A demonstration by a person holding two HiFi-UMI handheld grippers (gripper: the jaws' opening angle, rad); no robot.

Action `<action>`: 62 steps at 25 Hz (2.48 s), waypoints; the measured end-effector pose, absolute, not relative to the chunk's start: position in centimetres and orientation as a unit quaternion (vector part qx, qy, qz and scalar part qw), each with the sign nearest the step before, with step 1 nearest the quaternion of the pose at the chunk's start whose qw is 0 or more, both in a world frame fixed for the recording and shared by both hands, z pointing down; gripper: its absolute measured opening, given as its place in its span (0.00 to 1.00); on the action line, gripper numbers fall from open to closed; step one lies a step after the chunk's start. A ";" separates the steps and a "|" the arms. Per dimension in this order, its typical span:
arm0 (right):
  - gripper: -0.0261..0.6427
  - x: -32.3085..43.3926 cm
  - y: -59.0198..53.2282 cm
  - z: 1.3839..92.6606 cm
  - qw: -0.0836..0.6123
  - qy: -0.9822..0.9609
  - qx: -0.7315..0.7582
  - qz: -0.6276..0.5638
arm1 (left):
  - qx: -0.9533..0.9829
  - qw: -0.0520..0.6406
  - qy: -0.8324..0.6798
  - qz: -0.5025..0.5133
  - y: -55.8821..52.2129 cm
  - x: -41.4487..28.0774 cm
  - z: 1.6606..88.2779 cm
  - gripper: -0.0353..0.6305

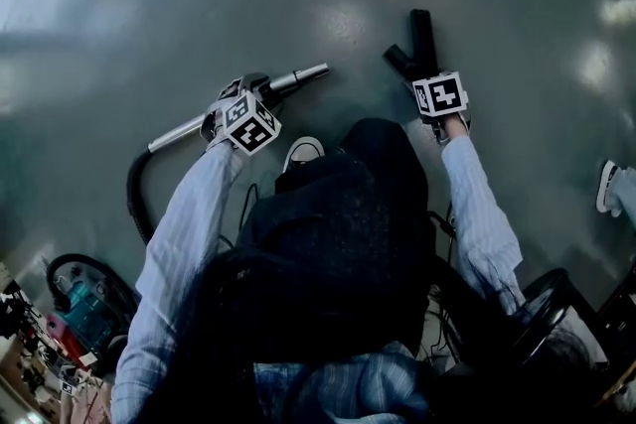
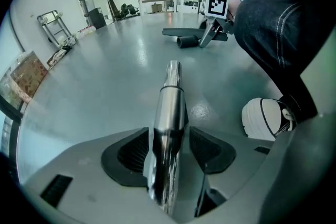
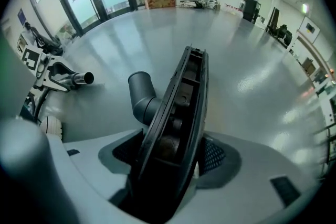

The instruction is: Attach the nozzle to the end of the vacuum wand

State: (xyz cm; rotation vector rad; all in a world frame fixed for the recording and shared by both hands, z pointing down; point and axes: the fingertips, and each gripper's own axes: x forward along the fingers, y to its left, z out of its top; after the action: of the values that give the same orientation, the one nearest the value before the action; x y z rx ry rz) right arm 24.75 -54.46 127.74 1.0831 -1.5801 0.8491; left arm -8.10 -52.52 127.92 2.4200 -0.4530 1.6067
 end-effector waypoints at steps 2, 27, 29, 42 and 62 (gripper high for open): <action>0.47 24.5 -54.6 127.8 0.501 -0.653 0.442 0.356 | 0.816 0.105 -0.154 0.546 -52.4 -8.6 128.6 0.38; 0.44 14.7 -61.3 122.2 0.545 -0.812 0.204 0.041 | 0.833 0.111 -0.148 0.521 -53.4 -8.2 125.0 0.34; 0.44 13.8 -60.9 122.1 0.553 -0.811 0.189 0.022 | 0.836 0.107 -0.152 0.516 -53.2 -8.4 124.6 0.34; 0.43 11.0 -62.2 120.1 0.551 -0.820 0.150 -0.030 | 0.836 0.078 -0.143 0.524 -53.6 -7.7 122.9 0.32; 0.43 8.4 -62.6 120.8 0.589 -0.790 0.160 -0.059 | 0.820 0.091 -0.166 0.540 -54.6 -7.6 122.7 0.31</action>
State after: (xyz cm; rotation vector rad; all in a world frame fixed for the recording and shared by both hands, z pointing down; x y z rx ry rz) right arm 8.37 -62.63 120.82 0.3726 -1.8397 -0.1382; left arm -7.57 -54.63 122.71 2.4379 -0.4929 1.6038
